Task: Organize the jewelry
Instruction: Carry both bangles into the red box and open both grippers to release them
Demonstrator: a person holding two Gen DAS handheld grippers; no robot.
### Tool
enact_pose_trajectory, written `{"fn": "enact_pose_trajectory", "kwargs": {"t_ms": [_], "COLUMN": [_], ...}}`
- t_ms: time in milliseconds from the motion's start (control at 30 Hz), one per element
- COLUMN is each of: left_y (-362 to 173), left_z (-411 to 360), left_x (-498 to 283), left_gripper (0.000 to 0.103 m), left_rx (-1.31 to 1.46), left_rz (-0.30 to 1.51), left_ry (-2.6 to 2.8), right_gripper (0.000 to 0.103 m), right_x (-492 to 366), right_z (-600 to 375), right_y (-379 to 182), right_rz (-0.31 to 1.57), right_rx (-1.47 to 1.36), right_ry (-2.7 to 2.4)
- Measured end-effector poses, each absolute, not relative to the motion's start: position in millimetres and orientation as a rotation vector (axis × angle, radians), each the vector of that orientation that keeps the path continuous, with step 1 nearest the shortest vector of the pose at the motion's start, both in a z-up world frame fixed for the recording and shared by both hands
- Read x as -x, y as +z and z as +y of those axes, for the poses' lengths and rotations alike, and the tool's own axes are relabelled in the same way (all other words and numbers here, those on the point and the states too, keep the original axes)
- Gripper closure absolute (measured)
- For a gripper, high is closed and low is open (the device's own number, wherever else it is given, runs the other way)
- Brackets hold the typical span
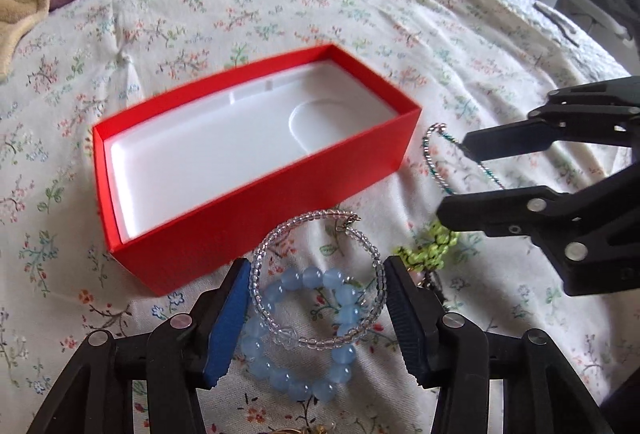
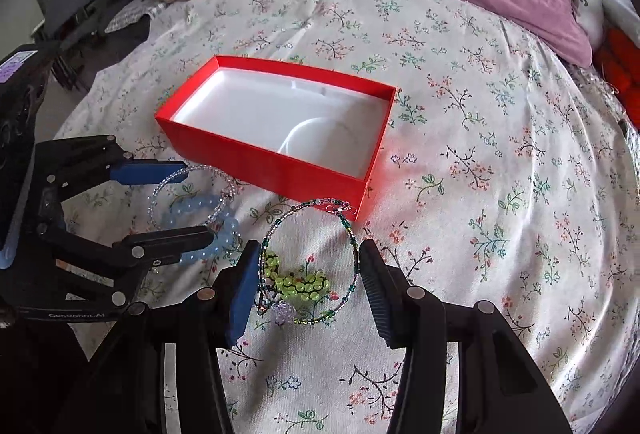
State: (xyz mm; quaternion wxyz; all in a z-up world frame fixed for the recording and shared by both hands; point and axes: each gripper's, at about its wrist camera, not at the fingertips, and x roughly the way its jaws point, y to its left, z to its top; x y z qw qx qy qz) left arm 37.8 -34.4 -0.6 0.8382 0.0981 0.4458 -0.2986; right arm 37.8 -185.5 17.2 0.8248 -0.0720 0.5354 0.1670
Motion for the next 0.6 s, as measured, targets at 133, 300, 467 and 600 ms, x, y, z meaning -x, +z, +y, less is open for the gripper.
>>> {"fn": "enact_pose_trajectory", "kwargs": {"t_ms": [133, 300, 467, 600], "left_y": [19.6, 38.3, 40.7, 36.1], "left_z": [-31.0, -28.2, -20.8, -17.9], "left_x": [-39.6, -52.6, -70.7, -87.3], "left_gripper": [0.047, 0.047, 0.047, 0.046], "left_rx": [-0.205, -0.234, -0.213, -0.185], "left_rz": [0.913, 0.895, 0.87, 0.874], "left_ry": [-0.617, -0.574, -0.529, -0.502], "right_gripper": [0.05, 0.05, 0.05, 0.05], "right_x": [-46.8, -62.8, -80.6, -94.3], "right_z": [-184.6, -180.2, -177.8, -176.8], "right_y": [28.9, 37.1, 35.5, 30.5], "right_rz": [1.112, 1.086, 1.087, 1.093], "right_rx": [0.154, 0.149, 0.134, 0.133], "right_ry": [0.349, 0.348, 0.34, 0.331]}}
